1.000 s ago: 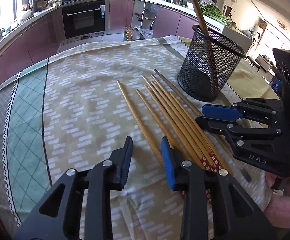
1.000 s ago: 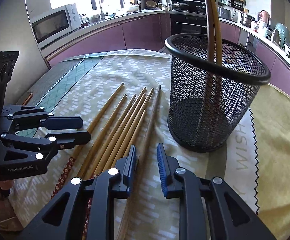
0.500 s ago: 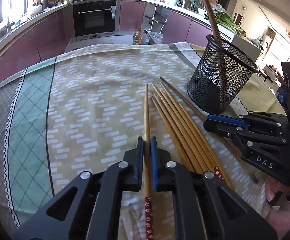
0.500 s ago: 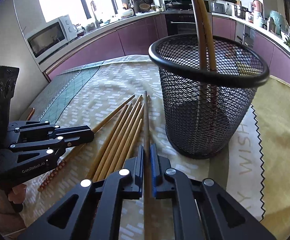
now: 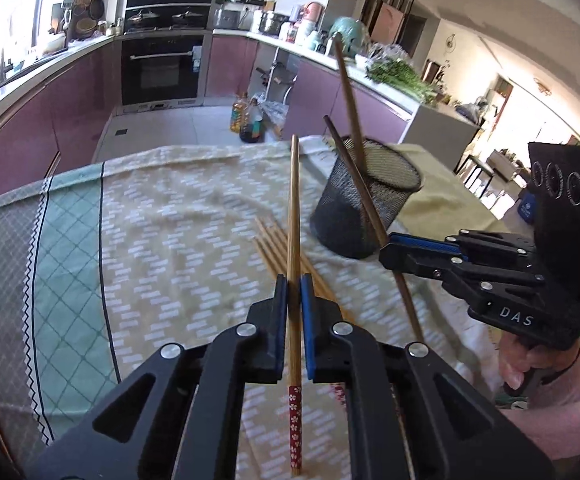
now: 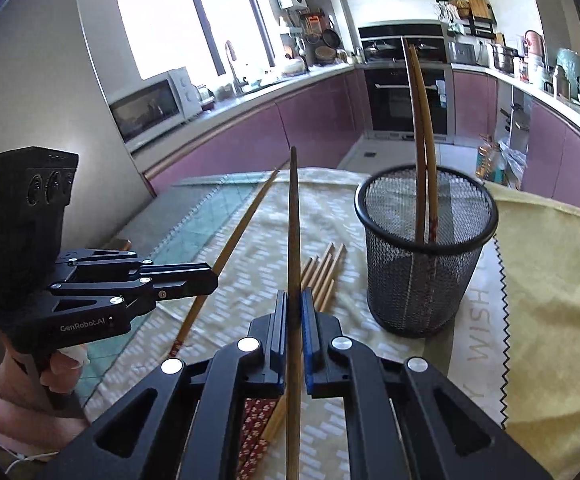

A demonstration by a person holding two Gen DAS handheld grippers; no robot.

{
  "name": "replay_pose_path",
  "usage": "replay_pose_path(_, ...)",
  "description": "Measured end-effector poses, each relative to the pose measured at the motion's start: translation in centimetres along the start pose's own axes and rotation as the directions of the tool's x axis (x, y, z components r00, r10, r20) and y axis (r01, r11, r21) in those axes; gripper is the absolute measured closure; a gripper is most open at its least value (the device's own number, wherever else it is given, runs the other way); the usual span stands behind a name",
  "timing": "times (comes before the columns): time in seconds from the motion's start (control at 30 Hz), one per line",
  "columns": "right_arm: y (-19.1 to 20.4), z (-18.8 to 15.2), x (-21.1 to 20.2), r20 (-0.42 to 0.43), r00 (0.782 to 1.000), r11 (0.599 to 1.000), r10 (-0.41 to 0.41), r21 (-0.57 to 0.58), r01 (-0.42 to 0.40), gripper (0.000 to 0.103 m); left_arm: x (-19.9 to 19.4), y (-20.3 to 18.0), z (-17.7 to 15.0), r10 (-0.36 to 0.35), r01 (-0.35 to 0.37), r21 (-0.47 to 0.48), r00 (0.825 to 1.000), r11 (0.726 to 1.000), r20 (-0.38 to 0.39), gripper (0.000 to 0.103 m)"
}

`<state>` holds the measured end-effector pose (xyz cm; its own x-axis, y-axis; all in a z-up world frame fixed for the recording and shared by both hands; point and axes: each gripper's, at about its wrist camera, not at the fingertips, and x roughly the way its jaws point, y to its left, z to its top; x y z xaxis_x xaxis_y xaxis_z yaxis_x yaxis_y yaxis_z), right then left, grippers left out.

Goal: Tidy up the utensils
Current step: 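Grasp and lift a chopstick with the left tool while the right tool grasps another, then insert the left tool's chopstick into the mesh cup and open while the right tool does likewise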

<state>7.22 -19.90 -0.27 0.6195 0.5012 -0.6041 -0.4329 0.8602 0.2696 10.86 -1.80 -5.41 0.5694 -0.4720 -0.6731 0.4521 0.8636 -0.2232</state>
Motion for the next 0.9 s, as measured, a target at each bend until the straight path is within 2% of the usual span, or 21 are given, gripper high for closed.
replay_pose_path(0.33, -0.1, 1.7, -4.0, 0.118, 0.993, 1.0, 0.018, -0.015, -0.016, 0.097, -4.6, -2.4, 2.2, -0.118, 0.114, 0.041, 0.987, 0.993, 0.113, 0.095)
replay_pose_path(0.6, -0.8, 2.9, -6.0, 0.191, 0.982, 1.0, 0.007, -0.021, -0.003, 0.097, -6.1, -3.4, 4.6, -0.146, 0.137, 0.061, 0.971, 0.989, 0.187, 0.095)
replay_pose_path(0.9, -2.2, 5.4, -8.6, 0.269, 0.963, 0.999, -0.024, -0.041, 0.036, 0.097, -6.1, -4.3, 8.7, -0.167, 0.154, 0.071, 0.953, 0.986, 0.254, 0.096)
